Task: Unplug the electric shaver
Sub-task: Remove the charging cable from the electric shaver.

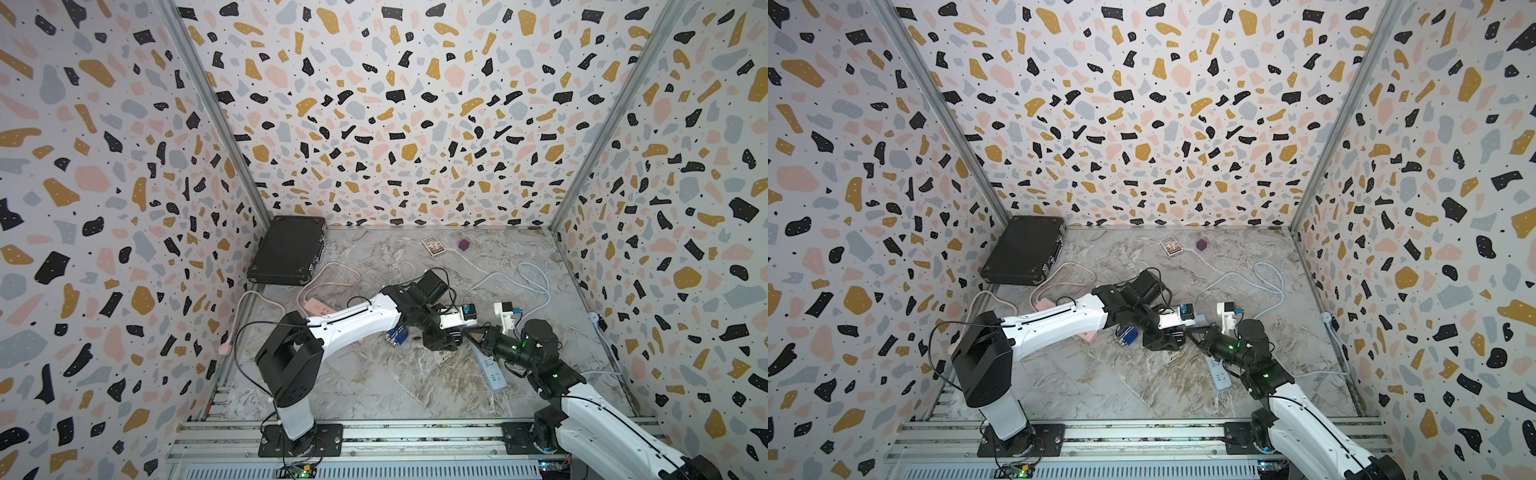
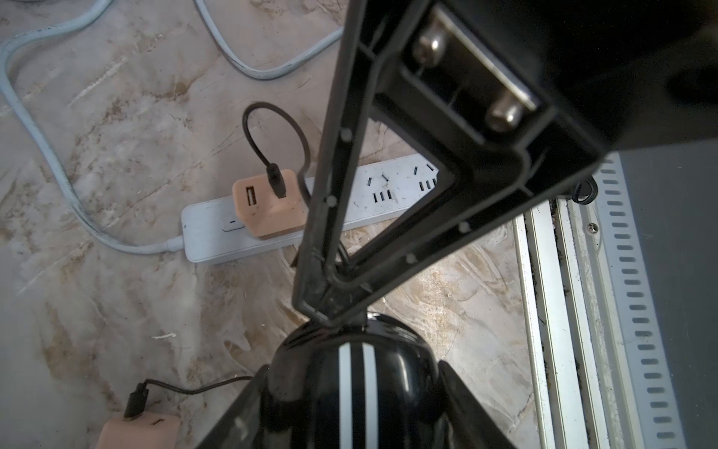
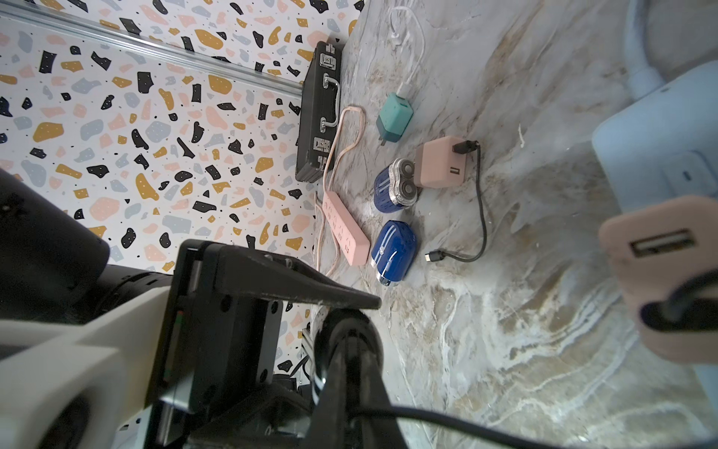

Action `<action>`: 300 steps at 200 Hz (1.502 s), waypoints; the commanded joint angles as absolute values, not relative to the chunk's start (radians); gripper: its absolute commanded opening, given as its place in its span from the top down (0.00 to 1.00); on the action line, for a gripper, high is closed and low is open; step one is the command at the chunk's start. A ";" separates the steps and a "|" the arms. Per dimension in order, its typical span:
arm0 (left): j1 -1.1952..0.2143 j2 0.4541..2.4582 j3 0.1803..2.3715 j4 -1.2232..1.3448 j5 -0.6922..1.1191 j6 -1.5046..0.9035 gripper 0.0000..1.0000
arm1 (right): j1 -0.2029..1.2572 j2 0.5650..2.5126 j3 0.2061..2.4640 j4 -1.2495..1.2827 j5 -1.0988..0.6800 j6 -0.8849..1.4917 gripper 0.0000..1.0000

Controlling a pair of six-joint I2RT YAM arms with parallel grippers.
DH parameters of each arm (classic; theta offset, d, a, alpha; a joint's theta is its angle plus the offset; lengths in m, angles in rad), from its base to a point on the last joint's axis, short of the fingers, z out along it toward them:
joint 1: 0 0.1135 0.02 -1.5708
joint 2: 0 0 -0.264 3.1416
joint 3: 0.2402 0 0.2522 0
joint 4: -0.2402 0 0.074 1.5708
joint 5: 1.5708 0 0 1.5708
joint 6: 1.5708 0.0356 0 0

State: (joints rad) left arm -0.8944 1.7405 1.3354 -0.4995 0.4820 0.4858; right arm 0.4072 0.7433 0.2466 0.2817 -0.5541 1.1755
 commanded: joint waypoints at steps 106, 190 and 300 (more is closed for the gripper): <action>-0.877 1.706 1.299 -0.549 0.466 0.495 0.59 | 0.326 0.691 0.297 0.148 -0.518 1.097 1.00; -0.877 1.690 1.281 -0.552 0.463 0.496 0.60 | 0.281 0.694 0.325 0.077 -0.528 1.043 1.00; -0.875 1.687 1.264 -0.546 0.466 0.495 0.60 | 0.230 0.704 0.350 0.035 -0.553 0.999 1.00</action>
State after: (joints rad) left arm -0.9001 1.7317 1.2995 -0.3843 0.5068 0.4858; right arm 0.2825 0.7059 0.3126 0.0975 -0.6712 1.0462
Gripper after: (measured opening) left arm 0.576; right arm 0.088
